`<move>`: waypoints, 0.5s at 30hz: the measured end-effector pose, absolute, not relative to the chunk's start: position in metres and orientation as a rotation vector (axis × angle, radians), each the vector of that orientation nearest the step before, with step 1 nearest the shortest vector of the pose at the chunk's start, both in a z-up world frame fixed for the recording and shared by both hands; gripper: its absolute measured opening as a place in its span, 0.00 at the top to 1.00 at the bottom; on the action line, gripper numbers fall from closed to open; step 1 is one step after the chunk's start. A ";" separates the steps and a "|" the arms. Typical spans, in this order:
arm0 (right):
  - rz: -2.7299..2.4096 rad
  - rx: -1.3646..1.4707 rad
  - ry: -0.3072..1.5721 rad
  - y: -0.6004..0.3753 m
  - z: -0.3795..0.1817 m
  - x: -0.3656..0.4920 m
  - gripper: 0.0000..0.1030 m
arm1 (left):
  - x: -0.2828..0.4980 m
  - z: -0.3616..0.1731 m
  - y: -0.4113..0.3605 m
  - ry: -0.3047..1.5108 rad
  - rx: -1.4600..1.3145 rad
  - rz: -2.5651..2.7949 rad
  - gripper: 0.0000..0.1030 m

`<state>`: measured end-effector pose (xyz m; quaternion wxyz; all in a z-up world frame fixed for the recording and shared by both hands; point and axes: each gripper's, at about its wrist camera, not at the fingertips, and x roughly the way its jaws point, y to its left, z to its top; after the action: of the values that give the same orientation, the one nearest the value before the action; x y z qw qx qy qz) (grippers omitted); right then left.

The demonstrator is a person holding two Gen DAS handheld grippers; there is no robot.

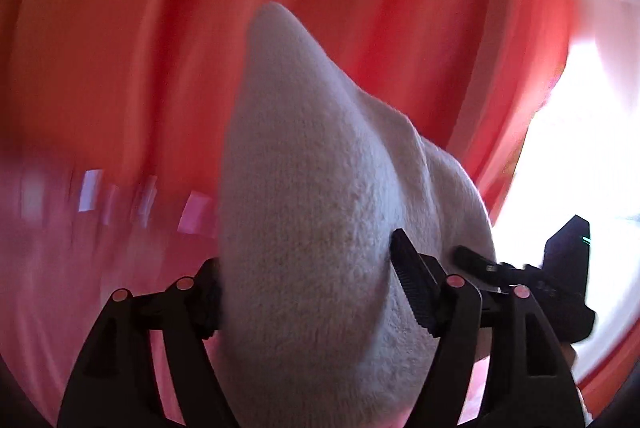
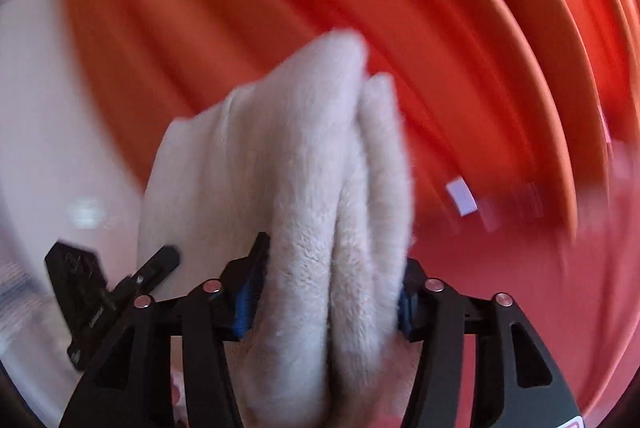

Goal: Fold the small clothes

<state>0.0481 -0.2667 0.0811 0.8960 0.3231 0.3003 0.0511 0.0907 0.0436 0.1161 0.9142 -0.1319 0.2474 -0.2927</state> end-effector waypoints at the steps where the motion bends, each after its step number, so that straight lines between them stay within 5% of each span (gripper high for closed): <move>1: 0.046 0.697 0.711 -0.274 0.045 0.054 0.48 | 0.110 0.070 0.045 0.628 -0.293 -0.513 0.37; 4: -0.007 0.787 0.845 -0.292 -0.022 0.051 0.49 | 0.125 -0.007 0.061 0.767 -0.411 -0.470 0.41; 6: 0.032 0.825 0.833 -0.301 -0.018 0.057 0.47 | 0.122 -0.015 0.070 0.734 -0.466 -0.451 0.36; 9: 0.062 0.795 0.773 -0.310 -0.010 0.068 0.33 | 0.128 -0.004 0.072 0.749 -0.512 -0.482 0.27; 11: 0.085 0.816 0.814 -0.300 -0.020 0.074 0.33 | 0.130 -0.001 0.067 0.730 -0.466 -0.459 0.15; 15: 0.141 0.782 0.921 -0.267 -0.041 0.095 0.33 | 0.158 -0.031 0.055 0.828 -0.407 -0.429 0.14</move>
<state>0.0949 -0.2669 -0.0413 0.8206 0.3672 0.4328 0.0661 0.1577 0.0551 -0.0307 0.8734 -0.1950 0.3963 -0.2053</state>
